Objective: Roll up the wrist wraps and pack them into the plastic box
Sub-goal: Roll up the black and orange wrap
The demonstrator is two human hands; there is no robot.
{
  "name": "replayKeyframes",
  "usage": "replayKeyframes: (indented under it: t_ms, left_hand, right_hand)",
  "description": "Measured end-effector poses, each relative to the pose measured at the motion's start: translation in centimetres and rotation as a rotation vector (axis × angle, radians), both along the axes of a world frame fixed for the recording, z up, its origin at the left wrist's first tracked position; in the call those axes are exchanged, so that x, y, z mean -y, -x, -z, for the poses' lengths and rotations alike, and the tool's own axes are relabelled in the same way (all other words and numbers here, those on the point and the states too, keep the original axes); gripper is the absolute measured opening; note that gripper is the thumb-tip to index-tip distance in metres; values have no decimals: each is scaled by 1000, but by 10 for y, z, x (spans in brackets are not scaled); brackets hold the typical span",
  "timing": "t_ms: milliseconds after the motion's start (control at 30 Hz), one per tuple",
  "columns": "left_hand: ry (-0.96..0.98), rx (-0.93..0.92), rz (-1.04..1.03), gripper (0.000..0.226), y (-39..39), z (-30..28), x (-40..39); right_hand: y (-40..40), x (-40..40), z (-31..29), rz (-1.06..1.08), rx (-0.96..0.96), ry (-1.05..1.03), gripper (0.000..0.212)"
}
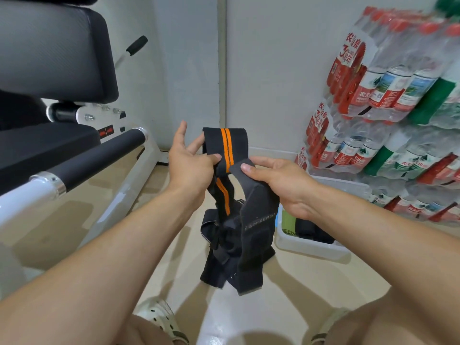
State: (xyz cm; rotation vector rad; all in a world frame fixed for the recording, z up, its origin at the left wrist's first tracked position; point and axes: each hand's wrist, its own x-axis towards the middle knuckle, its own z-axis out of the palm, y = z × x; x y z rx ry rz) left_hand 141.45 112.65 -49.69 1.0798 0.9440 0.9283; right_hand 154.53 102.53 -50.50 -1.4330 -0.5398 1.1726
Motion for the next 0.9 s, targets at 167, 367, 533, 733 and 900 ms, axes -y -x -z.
replayKeyframes:
  t_ms: [167, 367, 533, 733, 900]
  left_hand:
    - [5, -14, 20, 101, -2, 2, 6]
    - [96, 119, 47, 99, -7, 2, 12]
    - [159, 179, 62, 96, -9, 4, 19]
    - [204, 203, 64, 86, -10, 0, 22]
    - [187, 183, 83, 104, -9, 2, 22]
  right_hand:
    - [2, -1, 2, 50, -41, -54, 44]
    - [7, -3, 2, 93, -96, -56, 30]
    - [8, -4, -2, 135, -121, -68, 27]
    - [12, -4, -3, 225, -122, -46, 25]
    - [8, -3, -2, 242, -5, -47, 16]
